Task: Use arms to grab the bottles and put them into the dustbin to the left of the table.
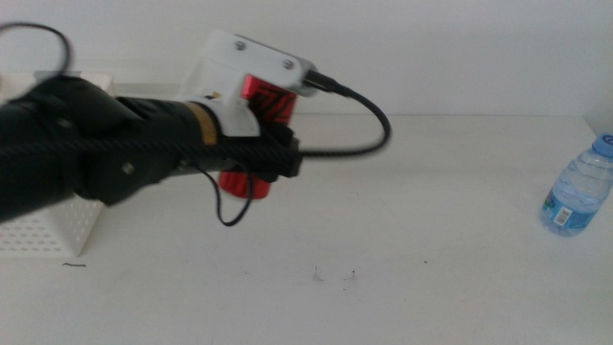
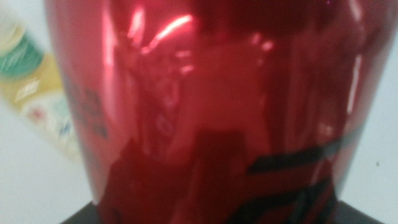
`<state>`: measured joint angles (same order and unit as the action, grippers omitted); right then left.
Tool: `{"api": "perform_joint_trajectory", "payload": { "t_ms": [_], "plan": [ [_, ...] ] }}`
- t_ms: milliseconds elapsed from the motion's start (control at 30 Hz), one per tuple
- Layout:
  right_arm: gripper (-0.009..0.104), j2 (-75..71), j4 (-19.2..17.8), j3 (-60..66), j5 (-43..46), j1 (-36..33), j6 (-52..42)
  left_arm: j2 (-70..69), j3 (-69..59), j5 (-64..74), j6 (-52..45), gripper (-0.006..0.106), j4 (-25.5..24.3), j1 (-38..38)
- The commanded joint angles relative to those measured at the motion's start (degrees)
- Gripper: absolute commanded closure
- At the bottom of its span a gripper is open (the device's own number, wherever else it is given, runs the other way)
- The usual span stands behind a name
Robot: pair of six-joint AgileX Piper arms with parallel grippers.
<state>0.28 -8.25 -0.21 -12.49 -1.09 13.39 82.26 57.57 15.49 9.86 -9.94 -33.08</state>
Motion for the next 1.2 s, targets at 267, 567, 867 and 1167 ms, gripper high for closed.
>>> {"api": "perform_joint_trajectory", "payload": {
  "t_ms": [267, 567, 867, 1167],
  "plan": [
    [0.003, -0.28, -0.72, 0.21, 0.45, 0.51, -0.36, -1.46, 13.39, 29.95, -28.5, 0.093, 25.82, 18.36],
    [0.003, -0.28, -0.72, 0.21, 0.45, 0.51, -0.36, 5.16, 29.75, 47.95, -30.94, 0.093, 23.74, 37.33],
    [0.003, -0.28, -0.72, 0.21, 0.45, 0.51, -0.36, 15.91, 39.06, 50.61, -34.18, 0.093, 23.33, 49.55],
    [0.003, -0.28, -0.72, 0.21, 0.45, 0.51, -0.36, 27.13, 39.06, 41.33, -36.97, 0.092, 20.46, 51.32]
  ]
}}
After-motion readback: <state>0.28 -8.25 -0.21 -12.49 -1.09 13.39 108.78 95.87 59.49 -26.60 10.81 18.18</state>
